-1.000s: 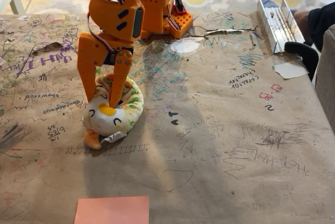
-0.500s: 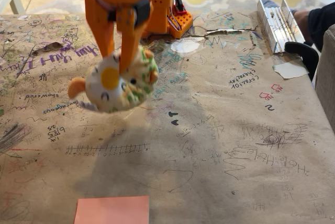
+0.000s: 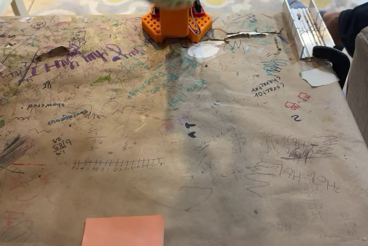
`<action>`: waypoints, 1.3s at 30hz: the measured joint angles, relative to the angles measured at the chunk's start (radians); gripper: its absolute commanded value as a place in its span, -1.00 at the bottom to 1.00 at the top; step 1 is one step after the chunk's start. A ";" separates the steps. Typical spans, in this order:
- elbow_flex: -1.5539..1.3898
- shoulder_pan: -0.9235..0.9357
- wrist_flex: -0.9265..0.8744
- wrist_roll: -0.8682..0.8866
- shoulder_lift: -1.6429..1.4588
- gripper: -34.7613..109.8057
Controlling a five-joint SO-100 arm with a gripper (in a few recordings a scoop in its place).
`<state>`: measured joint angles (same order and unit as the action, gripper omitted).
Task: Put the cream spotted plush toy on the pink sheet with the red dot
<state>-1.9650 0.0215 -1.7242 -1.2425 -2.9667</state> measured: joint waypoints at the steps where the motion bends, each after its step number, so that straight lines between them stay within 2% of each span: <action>1: -0.008 -0.006 -0.002 0.000 -0.043 -0.52; 8: -0.018 -0.011 -0.003 0.012 -0.152 -0.52; 12: -0.014 -0.011 0.043 0.057 -0.095 -0.52; 15: 0.083 0.008 0.114 0.163 0.160 -0.52; 19: 0.436 0.026 0.230 0.284 0.689 -0.52; 22: 0.759 0.026 0.265 0.284 1.106 -0.47; 25: 0.974 0.023 0.281 0.202 1.407 -0.31; 30: 0.854 0.044 0.408 0.129 1.568 -0.20; 39: 0.704 0.077 0.482 0.112 1.620 -0.20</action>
<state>-1.2609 0.0982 -1.2425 -1.1305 -1.3468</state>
